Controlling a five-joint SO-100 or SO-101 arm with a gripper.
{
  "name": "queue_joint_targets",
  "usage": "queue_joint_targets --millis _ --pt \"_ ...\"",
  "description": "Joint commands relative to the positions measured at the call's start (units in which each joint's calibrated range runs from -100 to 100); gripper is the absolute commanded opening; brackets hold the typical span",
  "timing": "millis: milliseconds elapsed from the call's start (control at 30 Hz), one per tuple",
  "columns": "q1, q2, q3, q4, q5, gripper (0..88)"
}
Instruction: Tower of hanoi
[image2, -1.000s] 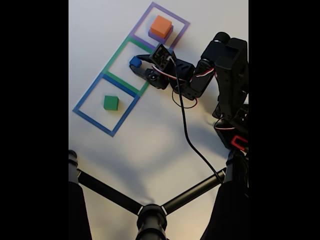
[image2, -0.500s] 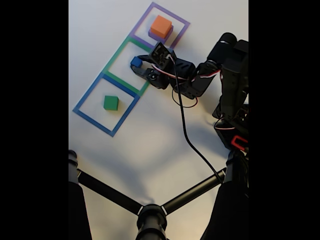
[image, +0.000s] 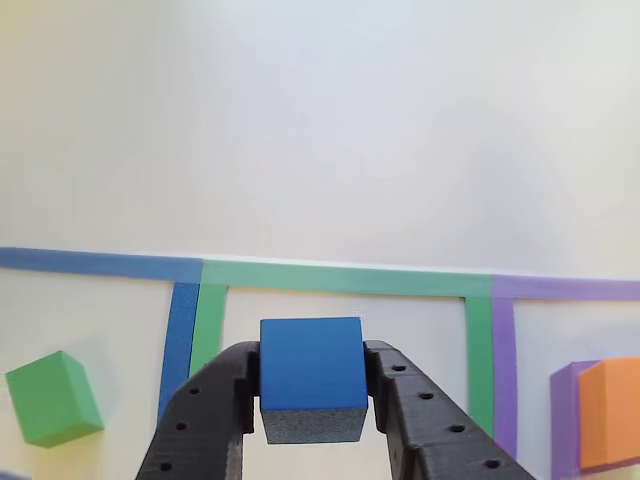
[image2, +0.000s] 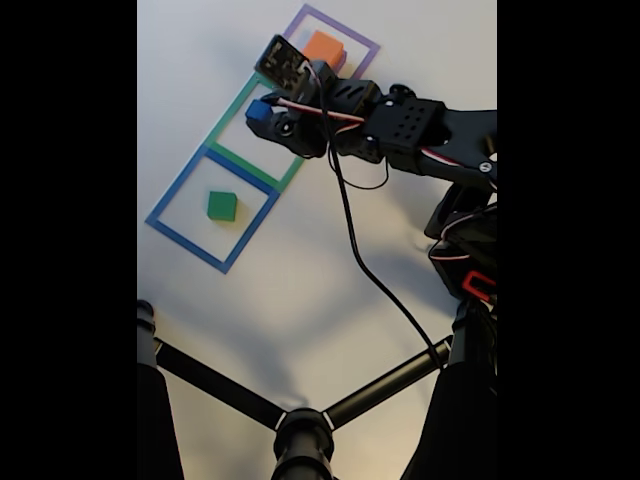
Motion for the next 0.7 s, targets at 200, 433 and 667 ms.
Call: queue_joint_targets --millis 200,433,667 --pt "0.0 -13.2 -33.6 50.5 0.0 3.4" --pt "-2.3 -14.7 -44.4 62.7 0.0 3.4" --pt "-7.6 -14.1 -48.5 70.6 0.0 3.8"
